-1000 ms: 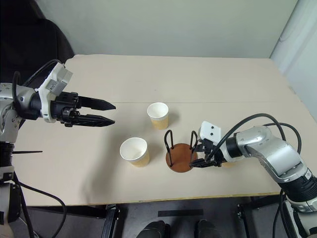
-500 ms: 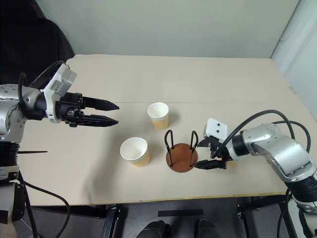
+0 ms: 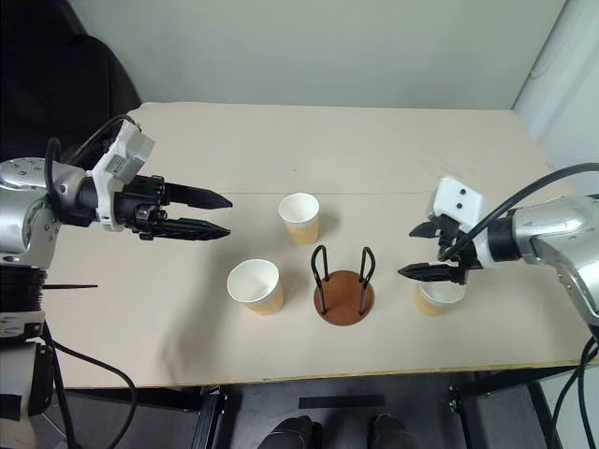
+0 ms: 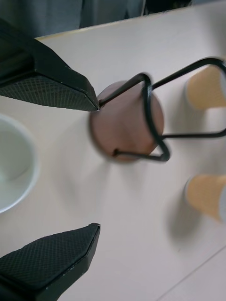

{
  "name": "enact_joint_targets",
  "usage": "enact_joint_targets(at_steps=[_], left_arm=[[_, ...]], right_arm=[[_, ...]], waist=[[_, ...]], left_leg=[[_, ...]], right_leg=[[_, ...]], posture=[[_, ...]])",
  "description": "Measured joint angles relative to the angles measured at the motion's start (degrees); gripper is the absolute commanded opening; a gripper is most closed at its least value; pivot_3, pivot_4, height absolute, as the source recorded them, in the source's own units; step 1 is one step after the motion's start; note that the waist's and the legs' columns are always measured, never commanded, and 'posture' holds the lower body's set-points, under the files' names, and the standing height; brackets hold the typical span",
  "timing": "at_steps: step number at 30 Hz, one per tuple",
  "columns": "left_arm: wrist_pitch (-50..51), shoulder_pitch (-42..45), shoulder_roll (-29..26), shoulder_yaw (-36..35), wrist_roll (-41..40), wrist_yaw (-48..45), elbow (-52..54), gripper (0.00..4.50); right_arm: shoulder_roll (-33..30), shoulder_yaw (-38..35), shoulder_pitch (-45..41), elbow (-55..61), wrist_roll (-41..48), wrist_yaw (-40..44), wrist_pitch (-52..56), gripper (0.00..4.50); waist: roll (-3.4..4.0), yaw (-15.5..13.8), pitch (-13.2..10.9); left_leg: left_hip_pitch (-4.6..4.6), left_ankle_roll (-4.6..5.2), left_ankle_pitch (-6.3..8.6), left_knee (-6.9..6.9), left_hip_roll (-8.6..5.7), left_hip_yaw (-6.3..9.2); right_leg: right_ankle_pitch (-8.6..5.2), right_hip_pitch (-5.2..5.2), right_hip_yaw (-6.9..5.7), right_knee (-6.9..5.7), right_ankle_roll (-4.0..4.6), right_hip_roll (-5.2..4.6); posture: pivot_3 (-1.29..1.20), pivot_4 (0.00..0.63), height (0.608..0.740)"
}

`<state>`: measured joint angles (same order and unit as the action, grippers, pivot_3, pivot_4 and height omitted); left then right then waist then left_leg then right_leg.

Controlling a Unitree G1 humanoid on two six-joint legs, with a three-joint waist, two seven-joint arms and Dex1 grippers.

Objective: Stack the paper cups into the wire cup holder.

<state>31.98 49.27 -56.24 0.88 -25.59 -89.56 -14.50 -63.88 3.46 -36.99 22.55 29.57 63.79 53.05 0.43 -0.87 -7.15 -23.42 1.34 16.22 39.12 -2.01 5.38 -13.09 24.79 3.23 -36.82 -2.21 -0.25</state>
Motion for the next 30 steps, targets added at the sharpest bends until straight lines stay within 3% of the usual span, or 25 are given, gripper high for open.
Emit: enact_joint_targets(at_steps=[8, 19, 30], left_arm=[[-1.0, -0.1, 0.1, 0.1, 0.0, 0.0, 0.9, 3.19], [-1.5, -0.1, 0.3, 0.1, 1.0, 0.3, 0.7, 3.19], [-1.7, -0.1, 0.9, 0.0, 1.2, 1.9, -0.5, 3.19]], right_arm=[[-4.3, -5.2, 4.5, 3.1, 2.9, 1.5, 1.1, 3.82], [-4.5, -7.0, 8.5, 10.5, 7.8, 0.2, 3.7, 3.82], [-3.3, -5.8, 5.0, 9.0, 7.4, -2.5, 3.0, 3.82]], waist=[[0.0, 0.0, 0.0], [0.0, -0.1, 0.0], [0.0, 0.0, 0.0]], left_leg=[[0.0, 0.0, 0.0, 0.01, 0.0, 0.0], [0.0, 0.01, 0.0, 0.03, -0.01, -0.01], [0.02, 0.01, 0.0, 0.06, -0.01, -0.01]], right_leg=[[0.0, 0.0, 0.01, -0.02, 0.0, 0.01], [0.0, -0.01, 0.02, 0.0, -0.01, 0.0], [0.0, 0.0, 0.02, -0.07, -0.01, 0.01]], posture=[[0.0, 0.15, 0.74], [0.0, 0.15, 0.74], [0.0, 0.15, 0.74]])
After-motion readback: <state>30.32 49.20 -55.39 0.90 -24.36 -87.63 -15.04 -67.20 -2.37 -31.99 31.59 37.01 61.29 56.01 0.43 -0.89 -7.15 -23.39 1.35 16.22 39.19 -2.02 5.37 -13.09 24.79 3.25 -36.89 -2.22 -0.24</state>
